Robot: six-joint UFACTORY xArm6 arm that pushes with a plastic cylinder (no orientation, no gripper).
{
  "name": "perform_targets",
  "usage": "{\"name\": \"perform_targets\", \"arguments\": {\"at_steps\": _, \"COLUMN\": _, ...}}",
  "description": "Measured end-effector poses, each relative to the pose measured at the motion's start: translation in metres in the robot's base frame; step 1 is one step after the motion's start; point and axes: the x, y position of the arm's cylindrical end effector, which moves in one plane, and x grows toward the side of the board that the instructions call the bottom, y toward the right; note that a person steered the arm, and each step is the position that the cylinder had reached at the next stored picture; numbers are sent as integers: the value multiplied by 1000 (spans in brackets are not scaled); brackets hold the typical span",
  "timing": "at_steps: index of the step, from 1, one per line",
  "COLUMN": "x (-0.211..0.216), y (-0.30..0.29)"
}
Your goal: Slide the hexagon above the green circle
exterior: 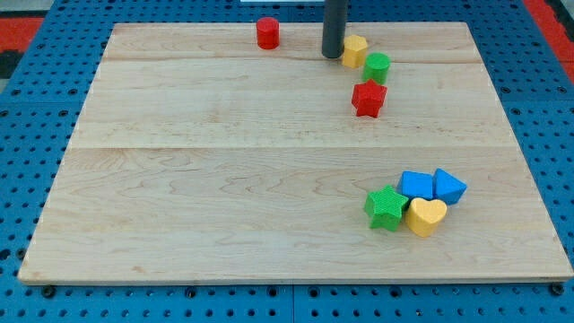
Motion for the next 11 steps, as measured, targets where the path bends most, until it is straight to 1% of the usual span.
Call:
{"name": "perform_targets", "arguments": {"at_steps": 1, "x": -4, "y": 12}}
{"name": "perform_targets", "arguments": {"at_steps": 2, "x": -14, "y": 59}}
{"name": "perform_targets", "arguments": {"at_steps": 3, "x": -15, "y": -11}}
{"name": "perform_targets", "arguments": {"at_steps": 4, "x": -48, "y": 72}}
{"name": "perform_targets", "arguments": {"at_steps": 5, "x": -46, "y": 156}}
{"name": "perform_targets", "arguments": {"at_steps": 6, "x": -1, "y": 118}}
{"name": "perform_targets", "arguments": {"at_steps": 7, "x": 3, "y": 116}}
{"name": "perform_targets", "arguments": {"at_steps": 10, "x": -19, "y": 104}}
{"name": "perform_targets", "arguments": {"at_steps": 11, "x": -66, "y": 92}}
